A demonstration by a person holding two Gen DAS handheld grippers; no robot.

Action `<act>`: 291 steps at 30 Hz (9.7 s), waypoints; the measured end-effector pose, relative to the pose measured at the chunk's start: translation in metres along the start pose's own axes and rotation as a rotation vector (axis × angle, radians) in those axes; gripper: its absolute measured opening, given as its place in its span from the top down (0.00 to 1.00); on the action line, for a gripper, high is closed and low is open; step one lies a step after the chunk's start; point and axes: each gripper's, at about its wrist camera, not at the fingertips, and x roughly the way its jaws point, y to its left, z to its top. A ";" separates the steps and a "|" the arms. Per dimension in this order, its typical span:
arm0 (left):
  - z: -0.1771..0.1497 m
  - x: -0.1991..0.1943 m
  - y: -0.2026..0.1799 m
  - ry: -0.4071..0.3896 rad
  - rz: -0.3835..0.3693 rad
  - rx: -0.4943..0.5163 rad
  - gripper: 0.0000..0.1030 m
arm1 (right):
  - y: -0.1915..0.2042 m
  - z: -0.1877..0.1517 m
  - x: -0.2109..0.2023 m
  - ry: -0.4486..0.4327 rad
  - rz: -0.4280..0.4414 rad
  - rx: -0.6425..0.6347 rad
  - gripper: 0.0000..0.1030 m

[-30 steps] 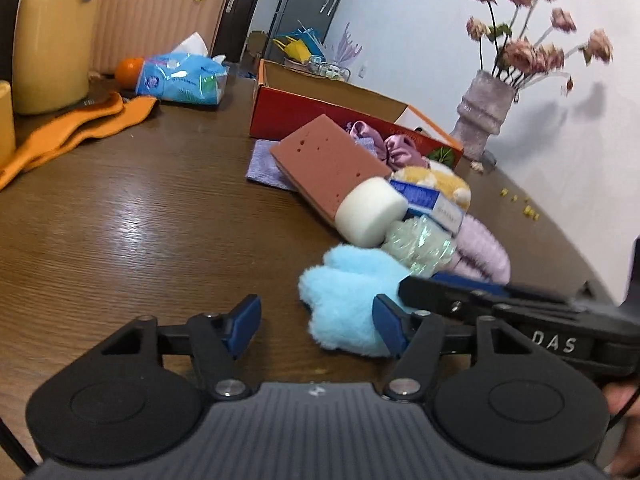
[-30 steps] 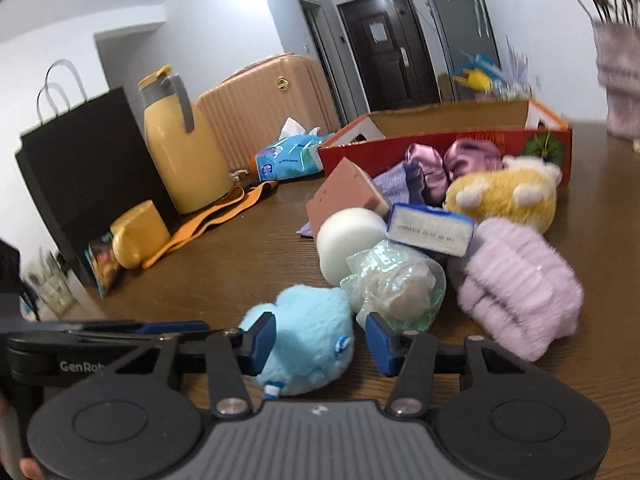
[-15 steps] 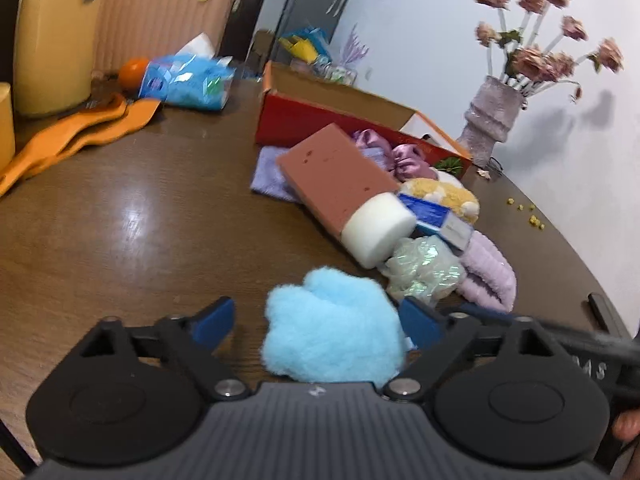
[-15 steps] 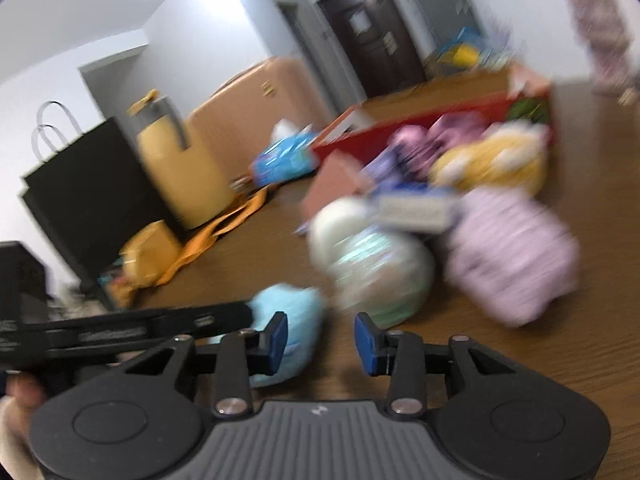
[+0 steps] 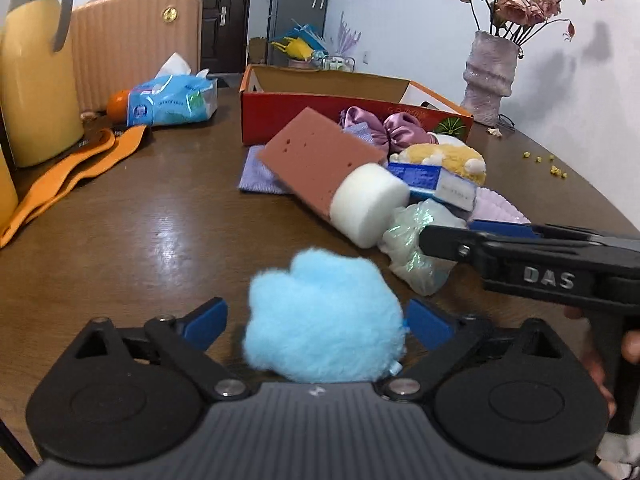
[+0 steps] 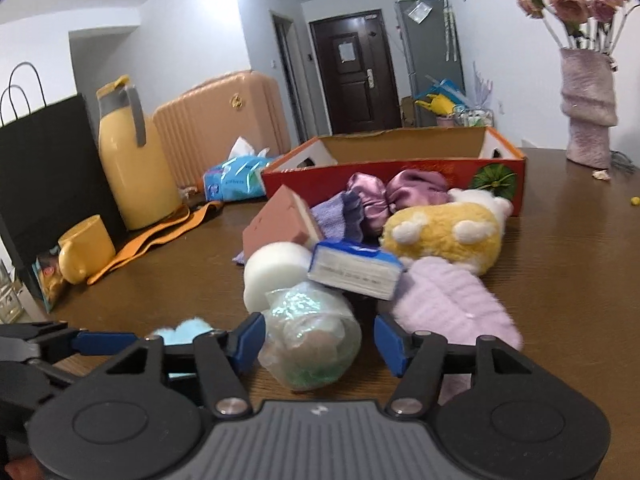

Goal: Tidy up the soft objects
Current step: 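Carry the blue plush and fluff bag into the cardboard box and release both, then withdraw both tools from the box back over the table, then grasp the pink sponge with the left tool, lifting it off the pile, then carry the pink sponge with the left tool into the cardboard box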

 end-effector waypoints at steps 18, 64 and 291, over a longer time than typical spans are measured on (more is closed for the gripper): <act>-0.024 -0.045 -0.010 -0.086 0.035 0.040 0.62 | 0.013 -0.031 -0.073 -0.070 -0.038 -0.046 0.69; 0.276 -0.012 0.001 -0.385 0.003 0.171 0.62 | -0.087 0.244 -0.054 -0.269 -0.082 -0.157 0.68; 0.055 -0.040 0.013 -0.001 -0.398 -0.099 0.73 | -0.025 0.010 -0.078 0.004 0.161 0.262 0.78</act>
